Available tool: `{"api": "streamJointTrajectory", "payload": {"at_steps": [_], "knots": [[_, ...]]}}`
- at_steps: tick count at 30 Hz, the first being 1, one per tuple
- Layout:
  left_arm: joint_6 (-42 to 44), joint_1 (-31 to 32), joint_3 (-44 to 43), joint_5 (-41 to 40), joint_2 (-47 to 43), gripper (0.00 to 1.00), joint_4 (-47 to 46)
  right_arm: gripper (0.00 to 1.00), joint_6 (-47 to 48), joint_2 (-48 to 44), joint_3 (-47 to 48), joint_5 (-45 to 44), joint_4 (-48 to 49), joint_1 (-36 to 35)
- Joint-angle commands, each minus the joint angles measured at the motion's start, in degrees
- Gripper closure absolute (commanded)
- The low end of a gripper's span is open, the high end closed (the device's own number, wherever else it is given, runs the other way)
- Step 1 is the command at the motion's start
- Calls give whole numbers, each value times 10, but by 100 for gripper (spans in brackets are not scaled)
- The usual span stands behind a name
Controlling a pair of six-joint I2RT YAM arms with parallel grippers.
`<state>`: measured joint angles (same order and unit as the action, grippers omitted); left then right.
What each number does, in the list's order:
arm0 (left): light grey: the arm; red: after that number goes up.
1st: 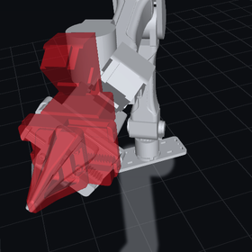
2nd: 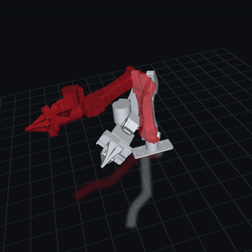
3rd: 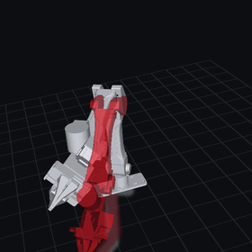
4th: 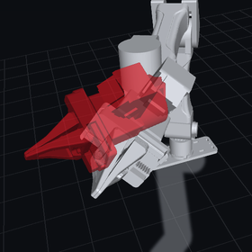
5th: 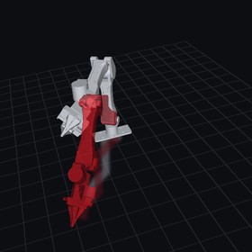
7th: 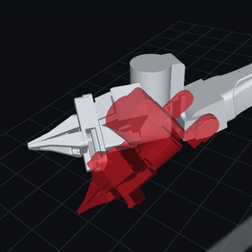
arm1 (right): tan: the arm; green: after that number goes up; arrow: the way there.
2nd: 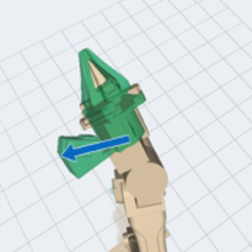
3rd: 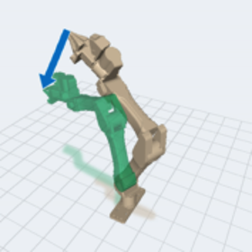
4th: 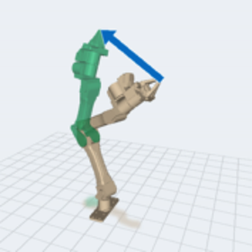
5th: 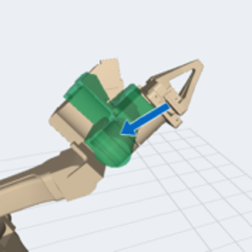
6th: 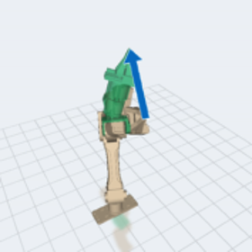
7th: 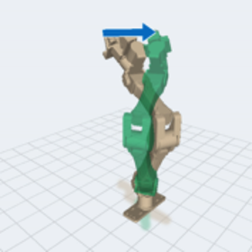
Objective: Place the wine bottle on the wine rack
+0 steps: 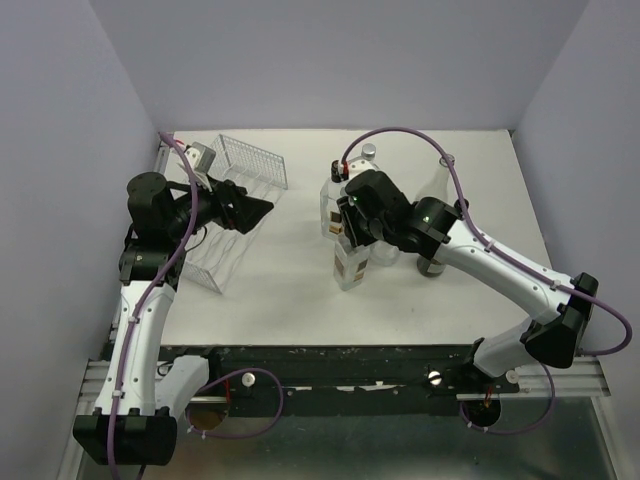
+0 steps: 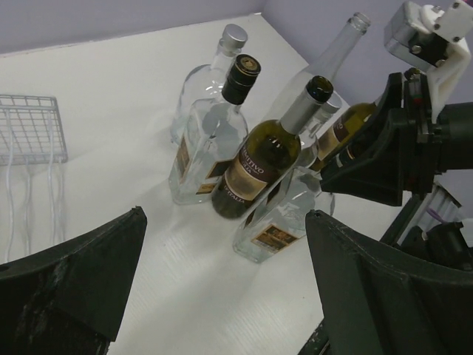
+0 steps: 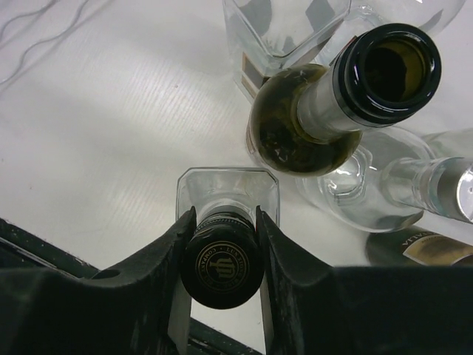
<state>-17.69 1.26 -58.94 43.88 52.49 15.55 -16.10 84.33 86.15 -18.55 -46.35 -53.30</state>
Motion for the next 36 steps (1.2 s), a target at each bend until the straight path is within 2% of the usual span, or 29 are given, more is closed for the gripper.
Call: {"api": "streamJointTrajectory", "payload": {"at_steps": [1, 6, 10, 14, 22, 28, 36], "knots": [[-29, 5, 7, 88, -12, 1, -74, 99, -8, -9, 22, 3, -9, -5], [-42, 36, 4, 133, -14, 1, -108, 99, -16, 0, 132, 68, -79, -5], [-25, 87, 21, 158, -29, 1, -125, 99, -30, -2, 207, 88, -112, -5], [33, 154, 45, 110, -43, 1, -117, 100, -48, 5, 277, 107, -147, -5], [141, 232, 144, 5, -56, 1, -167, 100, -72, 6, 363, 135, -166, -5], [232, 284, 211, -45, -52, 1, -260, 100, -97, 8, 374, 172, -150, -5], [226, 317, 206, -41, -4, 1, -318, 100, -111, 7, 369, 200, -127, -5]]}}
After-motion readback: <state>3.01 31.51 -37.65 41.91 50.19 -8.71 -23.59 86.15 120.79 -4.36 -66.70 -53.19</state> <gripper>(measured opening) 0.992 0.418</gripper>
